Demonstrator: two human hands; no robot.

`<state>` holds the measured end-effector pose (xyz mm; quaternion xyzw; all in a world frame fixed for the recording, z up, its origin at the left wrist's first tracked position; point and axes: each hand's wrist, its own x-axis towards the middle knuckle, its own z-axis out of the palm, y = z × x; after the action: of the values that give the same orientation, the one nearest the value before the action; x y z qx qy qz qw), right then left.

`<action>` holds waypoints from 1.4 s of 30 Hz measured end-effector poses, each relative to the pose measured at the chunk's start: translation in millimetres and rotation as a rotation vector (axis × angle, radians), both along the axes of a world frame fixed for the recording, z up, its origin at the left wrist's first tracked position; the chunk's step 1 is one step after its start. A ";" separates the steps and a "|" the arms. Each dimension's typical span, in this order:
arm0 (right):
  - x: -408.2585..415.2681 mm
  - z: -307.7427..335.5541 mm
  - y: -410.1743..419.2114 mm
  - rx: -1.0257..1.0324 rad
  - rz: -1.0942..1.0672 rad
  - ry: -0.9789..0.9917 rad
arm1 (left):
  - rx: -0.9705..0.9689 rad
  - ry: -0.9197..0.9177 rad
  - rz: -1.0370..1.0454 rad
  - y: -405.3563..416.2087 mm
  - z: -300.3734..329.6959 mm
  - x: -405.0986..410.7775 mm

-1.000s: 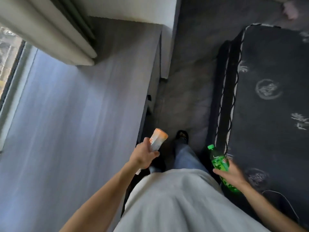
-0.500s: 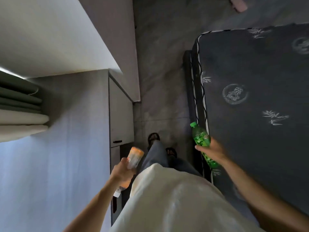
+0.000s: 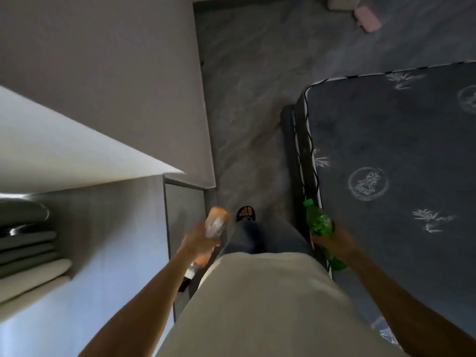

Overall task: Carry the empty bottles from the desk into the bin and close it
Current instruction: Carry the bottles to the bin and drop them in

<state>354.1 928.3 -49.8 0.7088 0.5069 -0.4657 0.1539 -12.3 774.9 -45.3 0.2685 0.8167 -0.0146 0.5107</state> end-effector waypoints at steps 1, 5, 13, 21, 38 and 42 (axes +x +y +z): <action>0.5 2.7 6.7 0.004 -0.034 -0.007 | 0.018 0.001 -0.023 28.5 3.7 -4.7; 0.7 4.8 44.4 0.013 -0.166 -0.053 | 0.092 -0.006 -0.039 143.5 11.6 -19.6; -15.8 -4.7 194.2 -0.048 -0.015 -0.121 | 0.103 -0.057 0.017 298.8 12.3 -49.8; -103.5 -8.4 391.0 0.050 0.068 -0.006 | -0.071 0.064 0.022 346.2 8.9 -110.7; -225.0 -7.8 607.3 0.046 -0.160 -0.037 | -0.035 0.065 -0.185 662.6 3.3 -258.1; -215.4 -6.2 596.4 -0.004 -0.326 -0.120 | 0.067 0.015 -0.295 783.4 10.8 -253.5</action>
<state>138.7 1524.7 -56.0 0.8080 0.3741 -0.4423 0.1078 -265.8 1558.3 -34.5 0.4022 0.7723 -0.0642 0.4875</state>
